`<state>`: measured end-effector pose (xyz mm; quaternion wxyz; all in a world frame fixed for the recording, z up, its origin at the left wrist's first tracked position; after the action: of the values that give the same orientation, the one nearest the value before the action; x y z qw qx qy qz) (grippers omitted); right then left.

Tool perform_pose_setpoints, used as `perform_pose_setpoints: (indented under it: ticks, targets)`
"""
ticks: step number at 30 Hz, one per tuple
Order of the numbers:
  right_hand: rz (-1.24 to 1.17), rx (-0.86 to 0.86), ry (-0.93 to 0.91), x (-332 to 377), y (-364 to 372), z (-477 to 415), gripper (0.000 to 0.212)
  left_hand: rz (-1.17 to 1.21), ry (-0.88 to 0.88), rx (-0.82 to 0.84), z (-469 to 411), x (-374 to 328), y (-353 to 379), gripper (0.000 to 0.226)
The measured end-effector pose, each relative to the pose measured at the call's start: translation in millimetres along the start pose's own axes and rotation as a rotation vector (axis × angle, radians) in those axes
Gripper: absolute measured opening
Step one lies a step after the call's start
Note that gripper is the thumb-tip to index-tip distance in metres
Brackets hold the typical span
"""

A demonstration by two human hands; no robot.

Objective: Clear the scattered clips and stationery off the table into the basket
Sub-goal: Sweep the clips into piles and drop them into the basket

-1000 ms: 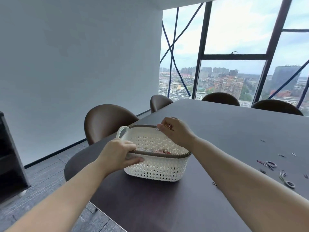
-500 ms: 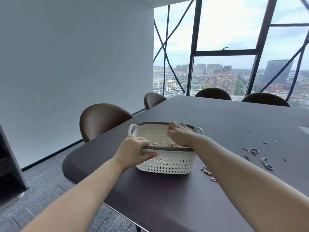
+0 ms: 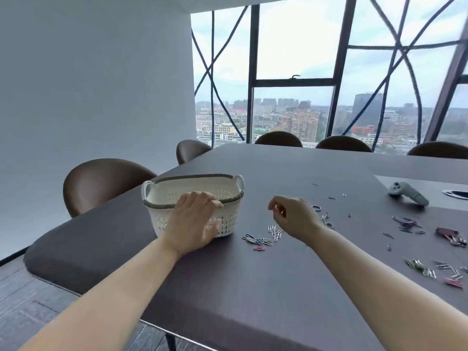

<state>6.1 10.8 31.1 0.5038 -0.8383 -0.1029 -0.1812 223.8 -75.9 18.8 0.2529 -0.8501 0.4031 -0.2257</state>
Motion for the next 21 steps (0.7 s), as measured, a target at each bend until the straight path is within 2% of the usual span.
perform_pose_setpoints:
  ticks: [2, 3, 6, 8, 11, 18, 21]
  targets:
    - [0.049, 0.085, 0.093, -39.4, -2.0, 27.5, 0.020, 0.116, 0.121, 0.103, -2.3, -53.3, 20.6, 0.032]
    - [0.071, 0.133, 0.129, -57.5, -2.3, 40.5, 0.022, 0.177, 0.094, 0.252, -2.4, -73.3, 38.1, 0.040]
    - [0.154, 0.187, 0.218, -99.6, -14.6, 78.1, 0.034, 0.243, -0.256, 0.865, 5.5, -104.7, 92.9, 0.078]
    - [0.188, 0.163, 0.252, -117.7, -29.4, 99.2, 0.038, 0.202, -0.406, 1.015, -0.8, -113.8, 111.1, 0.084]
    - [0.193, 0.101, 0.319, -141.4, -51.0, 128.7, 0.038, 0.240, -0.382, 1.062, -21.7, -140.8, 122.5, 0.085]
    - [0.222, -0.060, 0.487, -173.7, -97.5, 197.0, 0.038, 0.403, -0.031, 1.029, -49.7, -257.5, 129.4, 0.084]
    - [0.339, -0.076, 0.593, -183.2, -116.8, 226.3, 0.050, 0.514, 0.129, 1.025, -54.7, -289.5, 121.7, 0.091]
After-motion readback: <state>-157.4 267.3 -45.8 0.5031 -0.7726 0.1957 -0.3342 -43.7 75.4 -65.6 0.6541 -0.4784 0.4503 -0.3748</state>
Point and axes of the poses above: each hand's wrist, its own z-axis away from the middle knuckle, its own y-axis out of the palm, x = y × z, the point moved 4 cm from there along -z, towards the middle knuckle, and after that the axes turned 3 degrees about -y, right-handed, at the moved point
